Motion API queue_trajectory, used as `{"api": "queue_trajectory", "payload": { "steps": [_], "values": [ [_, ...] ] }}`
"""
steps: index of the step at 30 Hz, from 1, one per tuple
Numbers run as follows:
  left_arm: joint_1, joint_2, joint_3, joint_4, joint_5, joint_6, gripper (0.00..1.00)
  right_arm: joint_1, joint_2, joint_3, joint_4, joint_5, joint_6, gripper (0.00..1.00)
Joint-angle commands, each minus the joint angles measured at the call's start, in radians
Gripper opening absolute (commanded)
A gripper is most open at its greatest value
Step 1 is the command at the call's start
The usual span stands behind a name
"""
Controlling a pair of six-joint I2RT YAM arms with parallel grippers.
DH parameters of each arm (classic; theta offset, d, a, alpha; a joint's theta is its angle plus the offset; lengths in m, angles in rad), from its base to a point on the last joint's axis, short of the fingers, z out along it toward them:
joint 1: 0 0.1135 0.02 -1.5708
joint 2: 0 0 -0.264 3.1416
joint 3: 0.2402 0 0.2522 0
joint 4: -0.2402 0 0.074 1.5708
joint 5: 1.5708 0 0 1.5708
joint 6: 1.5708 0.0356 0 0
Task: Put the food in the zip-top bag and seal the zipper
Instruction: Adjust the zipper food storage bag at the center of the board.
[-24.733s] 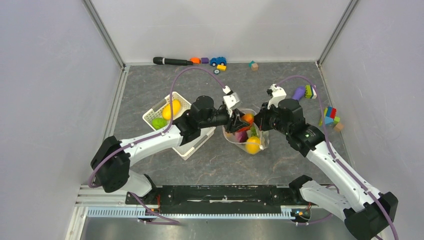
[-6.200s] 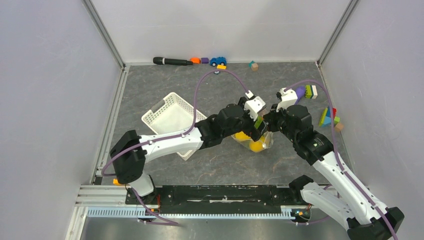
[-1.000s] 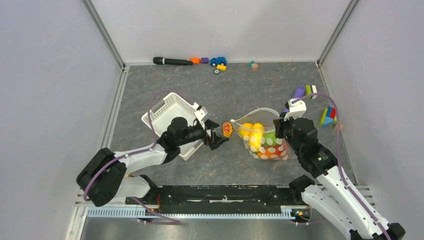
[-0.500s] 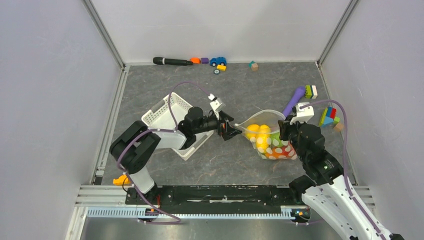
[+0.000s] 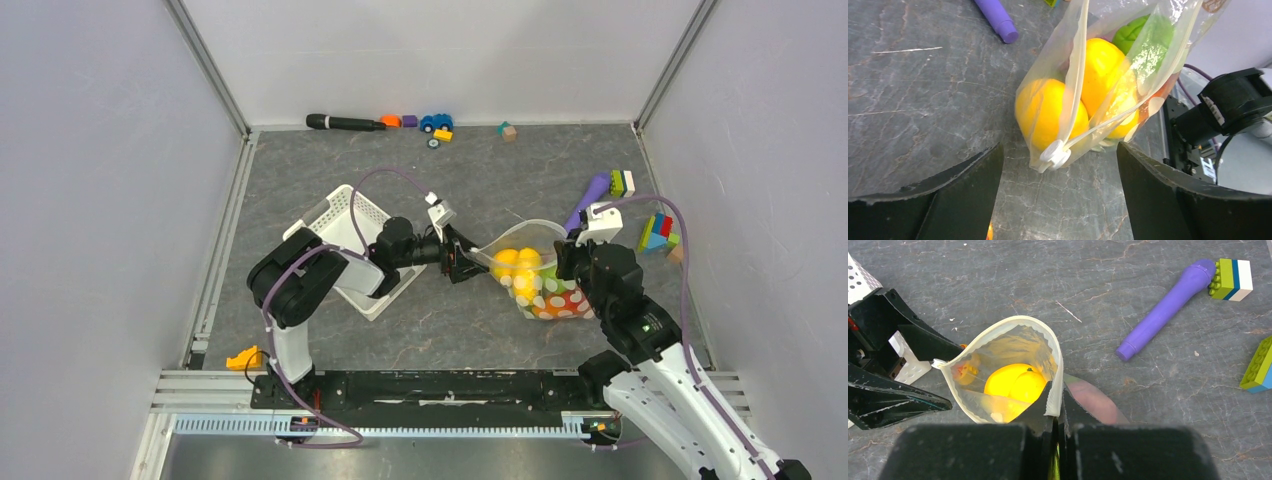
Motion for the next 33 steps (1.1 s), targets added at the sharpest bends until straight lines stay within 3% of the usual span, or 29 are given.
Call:
{"api": "queue_trajectory", "payload": {
  "steps": [1,7,9,14,16,17,20,23,27,33],
  "values": [
    [0.001,0.016,0.061,0.097,0.086,-0.062,0.82,-0.001,0.004,0.034,0.039,0.01,0.017,0.0],
    [0.001,-0.03,0.05,0.071,0.084,-0.025,0.35,-0.001,0.015,0.042,0.03,0.013,0.031,0.0],
    [0.001,-0.051,0.068,0.004,0.099,-0.016,0.03,-0.001,0.021,0.049,0.022,0.017,0.036,0.0],
    [0.001,-0.144,0.044,-0.071,0.097,0.016,0.02,-0.001,0.043,0.094,-0.03,0.044,0.036,0.01],
    [0.001,-0.211,0.035,-0.124,0.09,0.032,0.02,0.0,0.054,0.119,-0.062,0.065,0.023,0.1],
    [0.0,-0.242,0.035,-0.168,0.089,0.05,0.02,-0.001,0.06,0.133,-0.074,0.079,0.007,0.19],
    [-0.004,-0.359,0.072,-0.361,0.068,0.121,0.02,0.0,0.06,0.189,-0.096,0.092,-0.034,0.72],
    [-0.013,-0.42,0.166,-0.655,0.077,0.231,0.02,-0.001,0.031,0.235,-0.07,0.049,-0.078,0.95],
    [-0.016,-0.461,0.247,-0.867,0.074,0.341,0.02,-0.001,-0.025,0.226,0.077,-0.166,-0.169,0.98],
    [-0.016,-0.522,0.32,-1.11,0.046,0.456,0.02,-0.001,0.017,0.189,0.24,-0.684,-0.347,0.98]
  ]
}}
